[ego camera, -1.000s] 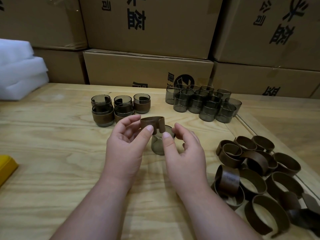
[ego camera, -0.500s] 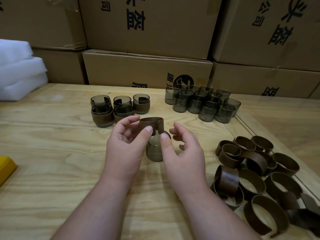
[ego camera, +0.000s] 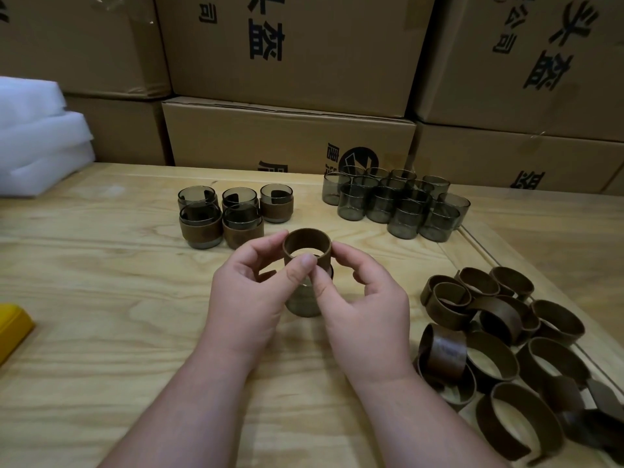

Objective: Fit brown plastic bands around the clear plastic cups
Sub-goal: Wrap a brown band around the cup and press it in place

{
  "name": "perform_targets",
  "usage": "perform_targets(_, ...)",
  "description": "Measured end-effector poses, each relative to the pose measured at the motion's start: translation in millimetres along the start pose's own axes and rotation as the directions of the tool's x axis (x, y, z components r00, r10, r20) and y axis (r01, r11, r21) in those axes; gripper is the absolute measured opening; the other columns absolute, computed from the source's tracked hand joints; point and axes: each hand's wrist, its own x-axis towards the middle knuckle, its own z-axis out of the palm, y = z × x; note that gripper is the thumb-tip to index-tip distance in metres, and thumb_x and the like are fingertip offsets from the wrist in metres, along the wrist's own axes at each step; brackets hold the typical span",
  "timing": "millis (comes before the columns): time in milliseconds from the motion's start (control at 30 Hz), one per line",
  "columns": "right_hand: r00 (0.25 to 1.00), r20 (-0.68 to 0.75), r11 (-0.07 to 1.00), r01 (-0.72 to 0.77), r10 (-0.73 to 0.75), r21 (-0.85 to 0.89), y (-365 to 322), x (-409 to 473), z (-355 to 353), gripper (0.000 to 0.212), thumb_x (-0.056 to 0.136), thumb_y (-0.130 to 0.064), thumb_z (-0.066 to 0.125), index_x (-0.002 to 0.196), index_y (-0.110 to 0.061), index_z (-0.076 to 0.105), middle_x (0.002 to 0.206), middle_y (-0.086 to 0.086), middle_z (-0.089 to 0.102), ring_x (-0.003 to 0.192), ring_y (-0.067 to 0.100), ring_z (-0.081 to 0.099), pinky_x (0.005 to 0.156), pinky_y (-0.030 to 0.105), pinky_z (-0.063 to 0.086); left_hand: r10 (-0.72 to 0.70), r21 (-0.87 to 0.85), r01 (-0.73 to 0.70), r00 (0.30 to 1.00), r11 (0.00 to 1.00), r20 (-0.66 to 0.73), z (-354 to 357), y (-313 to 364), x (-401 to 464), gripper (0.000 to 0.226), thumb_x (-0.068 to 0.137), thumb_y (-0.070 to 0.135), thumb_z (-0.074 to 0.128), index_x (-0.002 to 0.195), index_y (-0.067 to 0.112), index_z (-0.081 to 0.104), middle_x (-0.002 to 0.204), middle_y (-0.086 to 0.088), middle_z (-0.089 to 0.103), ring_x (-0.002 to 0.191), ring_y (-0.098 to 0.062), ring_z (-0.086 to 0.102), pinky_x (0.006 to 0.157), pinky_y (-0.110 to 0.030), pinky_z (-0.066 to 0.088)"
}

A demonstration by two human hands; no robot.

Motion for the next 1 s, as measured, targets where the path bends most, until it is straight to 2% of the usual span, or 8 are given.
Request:
perform_targets(133, 0.999, -0.035, 0.999, 0.029, -0.030, -0.027, 0.0, -0.6, 1.2, 0.038, 0.082, -0.030, 0.083, 0.119, -0.031, 0.075, 0.115, -0.017, 0.073, 0.116, -0.003, 0.063, 0.101, 0.022, 0.051, 0.012, 0.016, -0.012, 1.000, 1.000, -0.017, 0.4, 0.9, 0.8, 0.054, 0.055, 0.050, 0.090, 0.106, 0.038, 0.078, 0.107, 0.005, 0.079, 0.108, -0.017, 0.073, 0.103, -0.054, 0.053)
perform_targets(267, 0.996, -0.061, 0.996, 0.066, -0.070, -0.067, -1.9, -2.2, 2.6, 0.041, 0.077, -0.037, 0.075, 0.117, -0.031, 0.075, 0.111, -0.019, 0.074, 0.113, 0.000, 0.064, 0.099, 0.024, 0.052, 0.018, 0.017, -0.017, 1.000, 1.000, -0.017, 1.3, 1.0, 0.2, 0.057, 0.055, 0.047, 0.090, 0.107, 0.027, 0.079, 0.108, 0.002, 0.079, 0.111, -0.019, 0.072, 0.108, -0.055, 0.049)
perform_targets(333, 0.996, -0.064, 0.994, 0.064, -0.070, -0.084, -2.8, -2.6, 2.8, 0.039, 0.075, -0.040, 0.072, 0.113, -0.034, 0.074, 0.107, -0.022, 0.073, 0.110, -0.001, 0.065, 0.094, 0.018, 0.051, 0.007, 0.032, -0.007, 1.000, 0.999, -0.013, 1.4, 2.0, -1.2, 0.056, 0.057, 0.039, 0.093, 0.109, 0.023, 0.078, 0.107, 0.002, 0.080, 0.110, -0.017, 0.072, 0.107, -0.052, 0.051)
perform_targets(467, 0.999, -0.050, 0.995, 0.009, -0.014, -0.099, -0.5, -2.1, 3.7, 0.037, 0.073, -0.046, 0.070, 0.110, -0.040, 0.069, 0.101, -0.026, 0.071, 0.103, -0.007, 0.063, 0.082, 0.004, 0.045, 0.004, 0.089, -0.004, 1.000, 0.996, 0.000, 0.6, 2.2, -2.6, 0.039, 0.074, 0.009, 0.091, 0.109, 0.020, 0.077, 0.104, 0.002, 0.080, 0.107, -0.013, 0.073, 0.104, -0.045, 0.054)
perform_targets(567, 0.999, -0.050, 0.994, -0.011, 0.006, -0.108, 2.6, -1.9, 6.4, 0.037, 0.073, -0.046, 0.070, 0.109, -0.037, 0.067, 0.103, -0.022, 0.069, 0.102, -0.006, 0.063, 0.080, 0.007, 0.048, 0.015, 0.122, -0.015, 1.000, 0.992, 0.008, 0.9, 2.7, -2.5, 0.036, 0.077, 0.005, 0.086, 0.107, 0.024, 0.077, 0.097, 0.006, 0.080, 0.098, -0.006, 0.074, 0.093, -0.028, 0.059)
perform_targets(667, 0.999, -0.051, 0.994, 0.001, -0.007, -0.114, 3.6, -1.1, 8.4, 0.034, 0.073, -0.041, 0.070, 0.106, -0.038, 0.062, 0.106, -0.016, 0.068, 0.100, 0.000, 0.065, 0.081, 0.020, 0.057, 0.019, 0.126, -0.021, 1.000, 0.992, 0.017, 0.1, 2.3, -1.4, 0.036, 0.079, 0.001, 0.083, 0.108, 0.023, 0.077, 0.086, 0.013, 0.079, 0.082, 0.002, 0.072, 0.074, -0.012, 0.054)
perform_targets(833, 0.999, -0.041, 0.991, -0.017, 0.012, -0.132, 4.6, 1.6, 8.0, 0.032, 0.071, -0.038, 0.068, 0.101, -0.040, 0.059, 0.103, -0.013, 0.069, 0.096, 0.002, 0.067, 0.081, 0.027, 0.059, 0.008, 0.146, -0.010, 1.000, 0.989, 0.018, -1.3, -0.3, 0.7, 0.037, 0.082, -0.001, 0.079, 0.106, 0.027, 0.077, 0.082, 0.012, 0.079, 0.075, 0.003, 0.069, 0.066, -0.010, 0.051)
perform_targets(1000, 0.999, -0.036, 0.991, -0.043, 0.039, -0.124, 5.5, 2.7, 8.1, 0.032, 0.069, -0.035, 0.066, 0.099, -0.039, 0.060, 0.101, -0.012, 0.069, 0.095, 0.004, 0.068, 0.083, 0.029, 0.060, -0.009, 0.152, 0.006, 1.000, 0.988, 0.019, -2.6, -1.6, 2.1, 0.039, 0.083, -0.003, 0.077, 0.106, 0.029, 0.076, 0.087, 0.012, 0.080, 0.078, 0.004, 0.071, 0.065, -0.009, 0.051)
